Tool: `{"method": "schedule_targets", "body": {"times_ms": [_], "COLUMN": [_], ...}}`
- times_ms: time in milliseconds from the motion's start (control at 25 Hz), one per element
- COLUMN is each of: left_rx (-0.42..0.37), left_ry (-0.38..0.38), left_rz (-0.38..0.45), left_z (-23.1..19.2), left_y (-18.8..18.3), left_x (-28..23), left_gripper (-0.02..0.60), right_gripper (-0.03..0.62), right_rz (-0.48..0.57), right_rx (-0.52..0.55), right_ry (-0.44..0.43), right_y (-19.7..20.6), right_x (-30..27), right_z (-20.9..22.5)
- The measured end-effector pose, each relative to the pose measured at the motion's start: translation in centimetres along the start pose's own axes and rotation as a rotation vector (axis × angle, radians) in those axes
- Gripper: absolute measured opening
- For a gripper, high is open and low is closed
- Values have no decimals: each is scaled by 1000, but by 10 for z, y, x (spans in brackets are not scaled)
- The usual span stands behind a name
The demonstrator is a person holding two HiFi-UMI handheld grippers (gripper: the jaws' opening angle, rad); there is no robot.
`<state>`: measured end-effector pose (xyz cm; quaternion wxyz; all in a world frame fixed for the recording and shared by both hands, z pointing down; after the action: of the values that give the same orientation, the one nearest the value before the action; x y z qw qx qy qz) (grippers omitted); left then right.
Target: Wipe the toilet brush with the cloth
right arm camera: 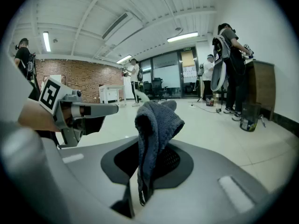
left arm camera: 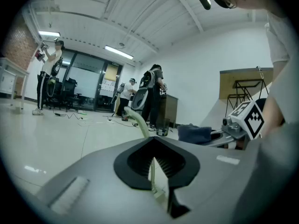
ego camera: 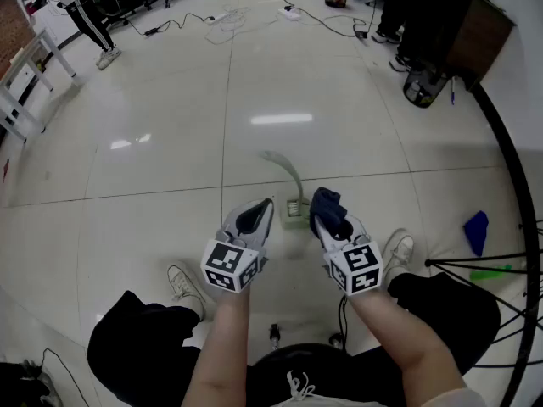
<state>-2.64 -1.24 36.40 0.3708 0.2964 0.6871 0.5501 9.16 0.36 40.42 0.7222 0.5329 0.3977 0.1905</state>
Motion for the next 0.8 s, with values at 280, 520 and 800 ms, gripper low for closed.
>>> {"method": "schedule_targets", "body": {"times_ms": [280, 520, 800], "left_rx": [38, 116, 118], "left_ry": [33, 80, 86], "left_rz": [-69, -187, -270], "left_z": [-39, -44, -48], "left_y": [75, 138, 179], "left_x": [-64, -82, -102], "left_gripper": [6, 6, 6], "right_gripper": [61, 63, 63], "right_rz": [-117, -252, -290], "right_rx": [-18, -114, -217], "right_ry": [-97, -172, -227], "right_y": [88, 164, 195], "right_x": [-79, -112, -153], "right_z": [-18, -33, -21]}}
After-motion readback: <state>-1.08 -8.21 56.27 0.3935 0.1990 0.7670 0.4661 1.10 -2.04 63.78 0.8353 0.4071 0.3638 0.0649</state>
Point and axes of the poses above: the fingertips, and each gripper's own axes: x backward along the fingers, z to its right, y out of its underside, the point moved 1 cm from there along x, backward along the fingers, and after that the axes turned 5 degrees about -y, right-handed, at the moved point
